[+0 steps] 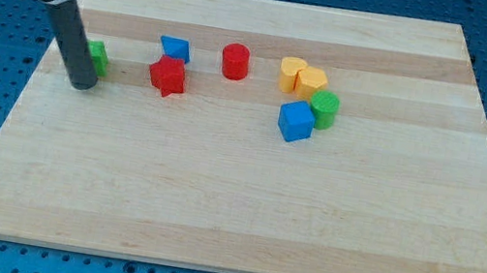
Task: Slide the green star towards the top left
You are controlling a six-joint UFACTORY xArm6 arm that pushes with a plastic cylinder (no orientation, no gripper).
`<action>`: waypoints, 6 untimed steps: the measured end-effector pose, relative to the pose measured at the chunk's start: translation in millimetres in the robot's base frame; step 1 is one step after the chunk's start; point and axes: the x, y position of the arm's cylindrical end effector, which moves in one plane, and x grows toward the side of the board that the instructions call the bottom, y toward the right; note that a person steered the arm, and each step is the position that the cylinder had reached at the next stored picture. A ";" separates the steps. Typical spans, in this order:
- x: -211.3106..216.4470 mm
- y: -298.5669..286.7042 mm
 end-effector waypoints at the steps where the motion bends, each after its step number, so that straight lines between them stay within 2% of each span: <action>1: -13.1 -11.9; 4: -68.6 -11.9; 6: -76.4 7.8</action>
